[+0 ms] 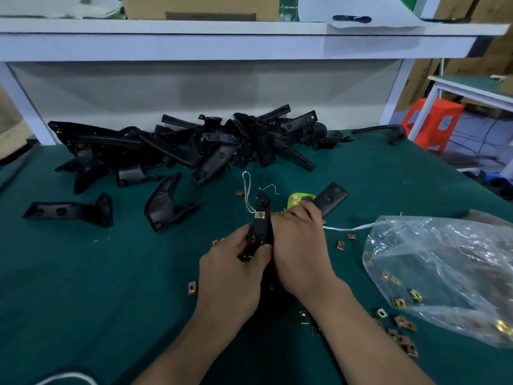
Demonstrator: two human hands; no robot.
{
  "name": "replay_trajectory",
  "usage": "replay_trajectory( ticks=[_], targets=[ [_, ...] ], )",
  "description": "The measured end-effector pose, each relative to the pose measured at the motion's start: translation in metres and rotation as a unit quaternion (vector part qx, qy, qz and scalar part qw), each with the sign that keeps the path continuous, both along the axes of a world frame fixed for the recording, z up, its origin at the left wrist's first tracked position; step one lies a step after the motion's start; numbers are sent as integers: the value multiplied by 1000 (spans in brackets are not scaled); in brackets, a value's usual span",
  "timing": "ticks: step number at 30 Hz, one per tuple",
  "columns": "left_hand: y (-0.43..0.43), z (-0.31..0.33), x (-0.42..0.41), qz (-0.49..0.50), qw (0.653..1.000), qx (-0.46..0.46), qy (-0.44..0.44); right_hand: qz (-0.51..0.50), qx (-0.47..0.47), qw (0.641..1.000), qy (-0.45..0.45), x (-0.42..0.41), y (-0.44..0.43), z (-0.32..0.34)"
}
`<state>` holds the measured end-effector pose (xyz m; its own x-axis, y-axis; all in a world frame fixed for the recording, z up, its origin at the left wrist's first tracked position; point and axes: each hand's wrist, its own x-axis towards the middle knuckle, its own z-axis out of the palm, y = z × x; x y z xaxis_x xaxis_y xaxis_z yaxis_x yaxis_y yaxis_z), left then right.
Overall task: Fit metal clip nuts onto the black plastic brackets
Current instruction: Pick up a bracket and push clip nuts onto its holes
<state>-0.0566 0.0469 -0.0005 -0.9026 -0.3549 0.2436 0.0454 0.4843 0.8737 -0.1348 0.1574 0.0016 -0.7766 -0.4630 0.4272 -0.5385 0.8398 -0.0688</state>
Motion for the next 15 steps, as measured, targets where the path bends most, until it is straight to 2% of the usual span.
replay_trajectory(
  ticks=[5,10,15],
  targets=[
    [0,-1,2,2,997,-74,0,-11,29,999,5,-1,-4,-2],
    [2,4,6,2,995,-102,-5,-14,42,999,3,2,-5,0],
    [1,5,8,-10,989,-150,5,-4,12,1000,3,4,-4,-1]
  ],
)
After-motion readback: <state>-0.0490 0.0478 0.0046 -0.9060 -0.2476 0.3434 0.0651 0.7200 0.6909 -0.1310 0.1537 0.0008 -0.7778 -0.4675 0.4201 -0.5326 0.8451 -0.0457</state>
